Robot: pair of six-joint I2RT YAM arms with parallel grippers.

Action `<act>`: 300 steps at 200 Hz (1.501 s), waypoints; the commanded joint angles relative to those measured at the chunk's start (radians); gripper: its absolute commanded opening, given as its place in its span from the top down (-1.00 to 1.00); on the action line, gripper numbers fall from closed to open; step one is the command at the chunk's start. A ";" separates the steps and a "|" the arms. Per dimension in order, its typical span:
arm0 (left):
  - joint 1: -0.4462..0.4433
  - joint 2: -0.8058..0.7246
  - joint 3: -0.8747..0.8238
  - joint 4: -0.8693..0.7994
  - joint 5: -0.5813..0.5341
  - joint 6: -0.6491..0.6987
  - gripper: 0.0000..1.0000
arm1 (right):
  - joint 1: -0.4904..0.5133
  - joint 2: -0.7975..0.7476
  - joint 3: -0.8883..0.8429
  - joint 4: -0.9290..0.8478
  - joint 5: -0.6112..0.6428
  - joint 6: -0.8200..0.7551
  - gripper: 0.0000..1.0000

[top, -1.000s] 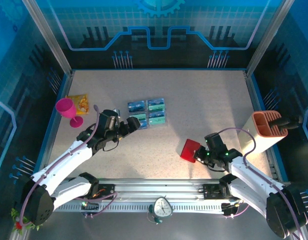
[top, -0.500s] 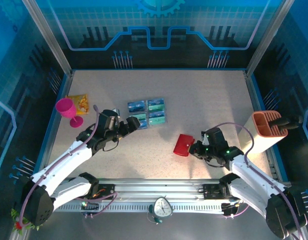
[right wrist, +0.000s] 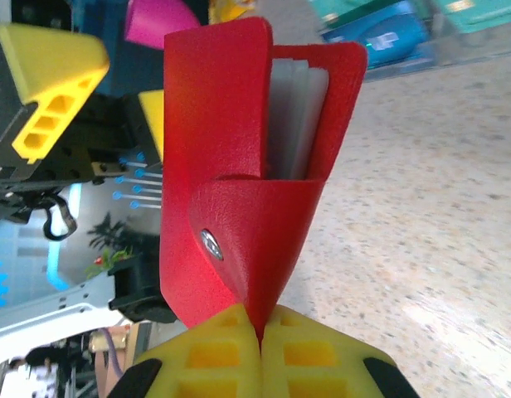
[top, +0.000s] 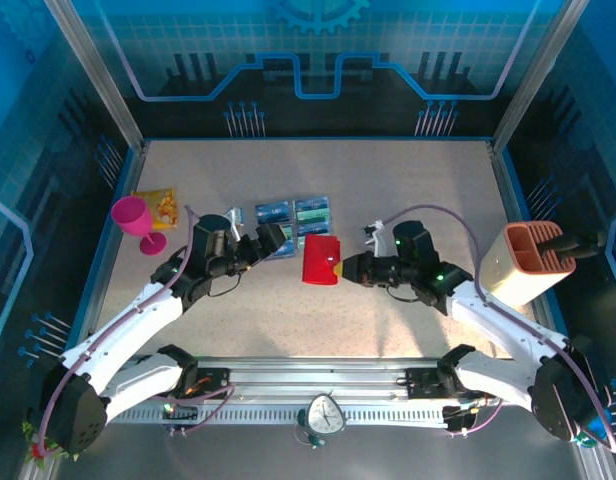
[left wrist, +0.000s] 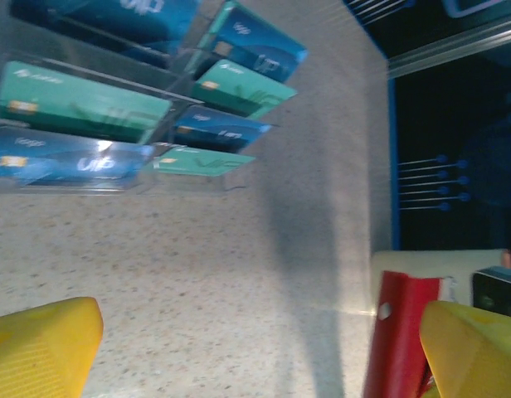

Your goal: Put the credit cards into the card holder

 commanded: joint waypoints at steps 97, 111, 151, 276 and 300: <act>0.002 -0.006 -0.076 0.262 0.166 -0.078 -0.40 | 0.099 0.147 0.068 0.266 -0.040 0.096 1.00; 0.002 -0.002 -0.083 0.283 0.172 -0.088 -0.33 | 0.104 0.156 0.068 0.283 -0.040 0.106 1.00; 0.003 0.003 -0.093 0.310 0.185 -0.101 -0.05 | 0.114 0.183 0.069 0.328 -0.041 0.122 1.00; -0.007 0.007 -0.131 0.344 0.168 -0.112 1.00 | 0.119 0.206 0.113 0.170 0.004 0.025 0.38; -0.008 -0.040 -0.138 0.289 0.107 -0.093 1.00 | 0.120 0.145 0.170 -0.123 0.184 -0.130 -0.06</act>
